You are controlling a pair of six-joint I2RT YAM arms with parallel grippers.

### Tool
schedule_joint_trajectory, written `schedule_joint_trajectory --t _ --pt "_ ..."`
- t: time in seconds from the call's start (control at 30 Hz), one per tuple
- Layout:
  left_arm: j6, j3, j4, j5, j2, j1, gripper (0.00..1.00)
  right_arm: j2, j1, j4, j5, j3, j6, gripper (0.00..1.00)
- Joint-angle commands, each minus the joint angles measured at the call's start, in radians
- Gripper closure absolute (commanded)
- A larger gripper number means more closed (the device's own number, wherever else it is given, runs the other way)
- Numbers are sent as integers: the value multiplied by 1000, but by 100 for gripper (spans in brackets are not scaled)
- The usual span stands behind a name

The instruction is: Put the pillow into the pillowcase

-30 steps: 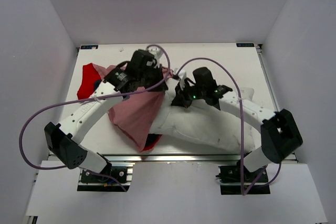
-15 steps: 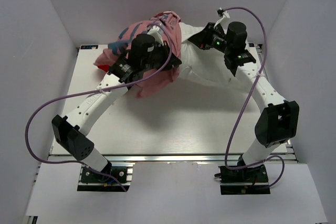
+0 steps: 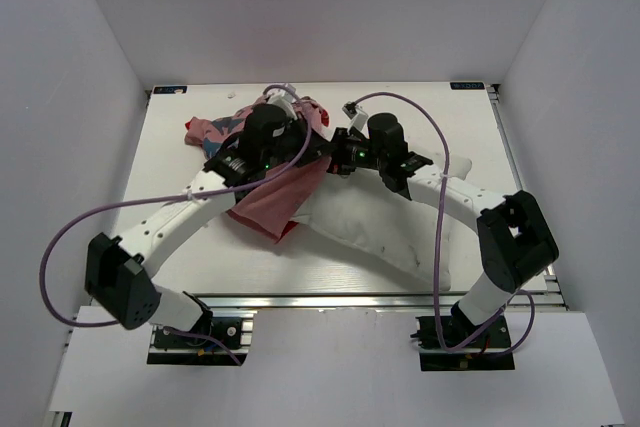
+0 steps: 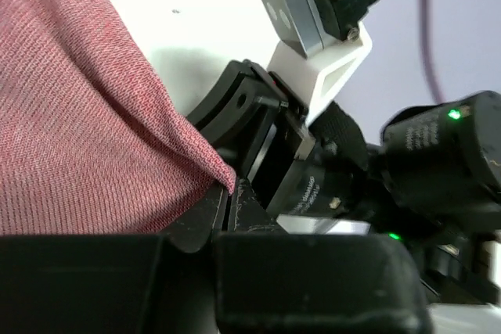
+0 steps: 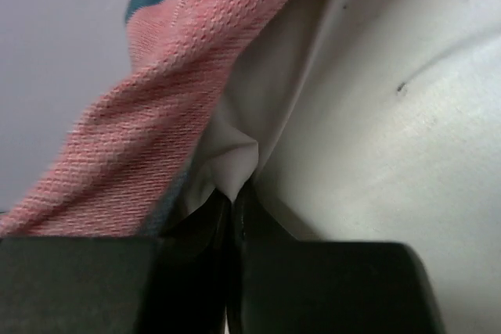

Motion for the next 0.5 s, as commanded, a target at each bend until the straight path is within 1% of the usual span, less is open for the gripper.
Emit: schedule_joint_trajectory --t 0.0,0.03,0.07,0.13,0.17,0.2,0.23,0.3,0.33,0.37,0.4,0.43,0.47 --pt "-178 -82 291 17 -130 -26 100 -30 19 152 -77 -13 132 100" --pt "-212 -107 357 61 -127 -41 100 -29 11 158 -45 -21 183 100" --pt "-255 -101 415 72 -118 -59 100 -24 -10 172 -17 -28 208 100" --pt "-249 -36 385 75 -90 -121 100 12 -42 204 23 -13 234 100" --pt "-230 -21 315 74 -88 -135 100 25 -77 203 35 11 248 100" --pt "-220 -23 288 69 -93 -150 100 54 -96 203 35 24 249 100" --pt "-219 -85 243 60 -125 -153 100 65 -110 203 22 39 234 100" --pt "-237 -208 241 10 -180 -153 100 85 -132 203 -29 59 145 100" --pt "-246 -272 235 -16 -211 -153 100 89 -132 210 -66 61 89 100" --pt "-275 -390 197 -94 -263 -153 100 88 -132 188 -134 57 -23 97" --pt "-291 -441 176 -119 -289 -146 94 86 -130 181 -171 39 -77 87" --pt "-324 -484 138 -159 -311 -139 75 88 -127 154 -210 39 -138 68" --pt "-341 -545 120 -184 -343 -132 60 89 -128 38 -285 47 -288 61"
